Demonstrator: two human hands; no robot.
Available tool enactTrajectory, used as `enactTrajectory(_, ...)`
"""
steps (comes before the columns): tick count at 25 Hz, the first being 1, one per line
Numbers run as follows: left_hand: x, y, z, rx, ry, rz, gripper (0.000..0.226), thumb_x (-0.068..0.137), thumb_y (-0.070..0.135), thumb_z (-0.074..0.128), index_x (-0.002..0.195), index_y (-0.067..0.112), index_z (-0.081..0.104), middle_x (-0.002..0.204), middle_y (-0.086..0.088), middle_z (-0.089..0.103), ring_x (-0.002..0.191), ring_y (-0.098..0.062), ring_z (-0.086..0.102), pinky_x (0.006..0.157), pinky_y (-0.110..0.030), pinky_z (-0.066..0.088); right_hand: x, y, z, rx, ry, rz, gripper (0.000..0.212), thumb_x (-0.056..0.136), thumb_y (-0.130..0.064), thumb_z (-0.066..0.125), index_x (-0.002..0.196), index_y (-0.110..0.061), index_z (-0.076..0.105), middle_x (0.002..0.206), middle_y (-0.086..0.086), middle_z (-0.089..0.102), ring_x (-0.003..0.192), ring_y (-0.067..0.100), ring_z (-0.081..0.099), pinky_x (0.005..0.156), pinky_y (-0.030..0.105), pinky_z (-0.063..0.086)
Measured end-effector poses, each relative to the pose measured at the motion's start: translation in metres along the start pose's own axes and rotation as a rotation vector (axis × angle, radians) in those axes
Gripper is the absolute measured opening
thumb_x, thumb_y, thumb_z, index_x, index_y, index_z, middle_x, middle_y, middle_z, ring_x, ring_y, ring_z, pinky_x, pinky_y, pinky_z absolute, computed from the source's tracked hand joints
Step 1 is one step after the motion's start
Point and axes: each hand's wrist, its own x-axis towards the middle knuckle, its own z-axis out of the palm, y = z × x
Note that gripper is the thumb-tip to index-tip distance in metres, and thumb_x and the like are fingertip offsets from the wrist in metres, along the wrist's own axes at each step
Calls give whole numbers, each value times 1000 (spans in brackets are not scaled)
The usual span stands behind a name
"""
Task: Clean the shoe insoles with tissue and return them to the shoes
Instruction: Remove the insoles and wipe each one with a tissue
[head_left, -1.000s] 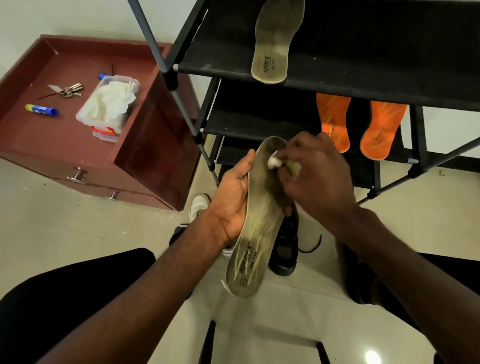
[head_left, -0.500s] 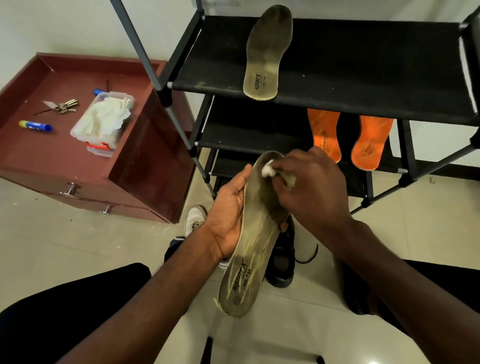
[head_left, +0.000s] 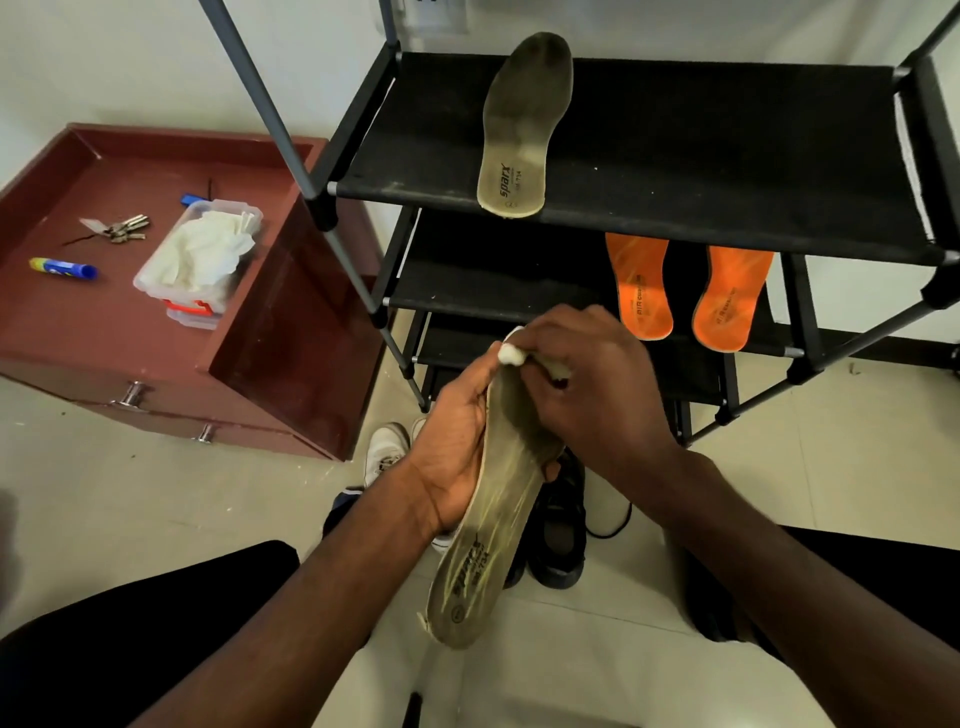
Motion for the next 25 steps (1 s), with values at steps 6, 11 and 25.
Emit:
enactTrajectory(6, -3, 1, -2, -1, 26, -18, 65, 105, 60, 43, 141, 9, 63, 122, -19, 69, 105, -34, 62, 87, -53, 49, 12, 22, -13, -116, 3, 16, 22, 91, -14, 69, 107, -26, 78, 102, -11, 70, 89, 18, 54, 74, 39, 47)
enactTrajectory(11, -3, 11, -5, -92, 92, 52, 70, 105, 62, 41, 142, 6, 62, 129, -20, 69, 112, -32, 69, 107, -51, 49, -5, 21, -10, -98, -42, 91, 20, 93, -9, 66, 103, -21, 79, 93, -6, 69, 85, 20, 55, 69, 36, 47)
enactTrajectory(25, -2, 9, -17, -43, 64, 62, 73, 106, 64, 36, 151, 8, 53, 157, -16, 49, 146, -29, 46, 125, -47, 30, -17, -13, -5, 183, -437, -117, 19, 89, -19, 75, 108, -23, 78, 98, -9, 72, 89, 8, 62, 74, 26, 49)
